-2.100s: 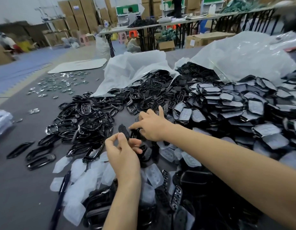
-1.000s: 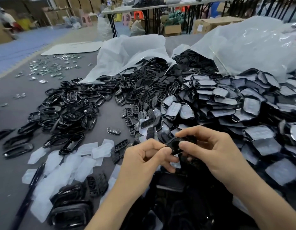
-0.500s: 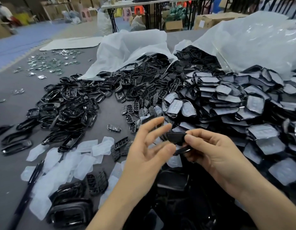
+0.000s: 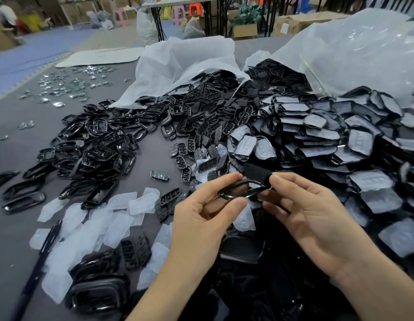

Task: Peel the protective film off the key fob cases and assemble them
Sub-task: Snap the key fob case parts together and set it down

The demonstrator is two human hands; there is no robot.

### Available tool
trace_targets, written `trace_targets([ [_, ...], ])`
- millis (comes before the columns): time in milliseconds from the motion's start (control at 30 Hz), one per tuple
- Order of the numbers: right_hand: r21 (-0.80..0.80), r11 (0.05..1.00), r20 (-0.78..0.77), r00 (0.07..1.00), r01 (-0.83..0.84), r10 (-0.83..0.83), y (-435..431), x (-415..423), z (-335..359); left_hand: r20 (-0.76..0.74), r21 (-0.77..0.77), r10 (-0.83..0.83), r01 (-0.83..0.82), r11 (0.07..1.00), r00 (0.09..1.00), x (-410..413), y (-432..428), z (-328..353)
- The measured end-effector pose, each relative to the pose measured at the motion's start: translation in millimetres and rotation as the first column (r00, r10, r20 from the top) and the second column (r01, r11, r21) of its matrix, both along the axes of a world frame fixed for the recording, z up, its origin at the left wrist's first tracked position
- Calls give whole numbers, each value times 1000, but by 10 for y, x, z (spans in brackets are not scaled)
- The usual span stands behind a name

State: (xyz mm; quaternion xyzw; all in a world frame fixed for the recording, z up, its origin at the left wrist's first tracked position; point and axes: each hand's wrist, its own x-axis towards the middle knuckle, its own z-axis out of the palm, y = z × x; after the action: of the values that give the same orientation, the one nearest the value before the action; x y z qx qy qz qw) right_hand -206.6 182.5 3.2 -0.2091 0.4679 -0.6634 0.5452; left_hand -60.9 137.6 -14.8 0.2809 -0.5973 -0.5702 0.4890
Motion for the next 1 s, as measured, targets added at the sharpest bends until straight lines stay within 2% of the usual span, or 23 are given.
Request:
trace_targets([
  [133, 21, 999, 120, 992, 35, -38, -12, -23, 7, -44, 34, 129, -127, 991, 991, 33, -49, -34],
  [300, 111, 994, 212, 977, -21, -3, -5, -2, 27, -81, 90, 198, -191, 978, 977, 37, -74, -31],
  [400, 137, 990, 174, 985, -20, -4, -4, 3, 47, -102, 81, 210, -202, 976, 972, 39, -64, -3],
  [1000, 4, 1000, -54, 999, 2, -2, 11, 36, 33, -124, 29, 210, -208, 978, 970, 40, -36, -8],
])
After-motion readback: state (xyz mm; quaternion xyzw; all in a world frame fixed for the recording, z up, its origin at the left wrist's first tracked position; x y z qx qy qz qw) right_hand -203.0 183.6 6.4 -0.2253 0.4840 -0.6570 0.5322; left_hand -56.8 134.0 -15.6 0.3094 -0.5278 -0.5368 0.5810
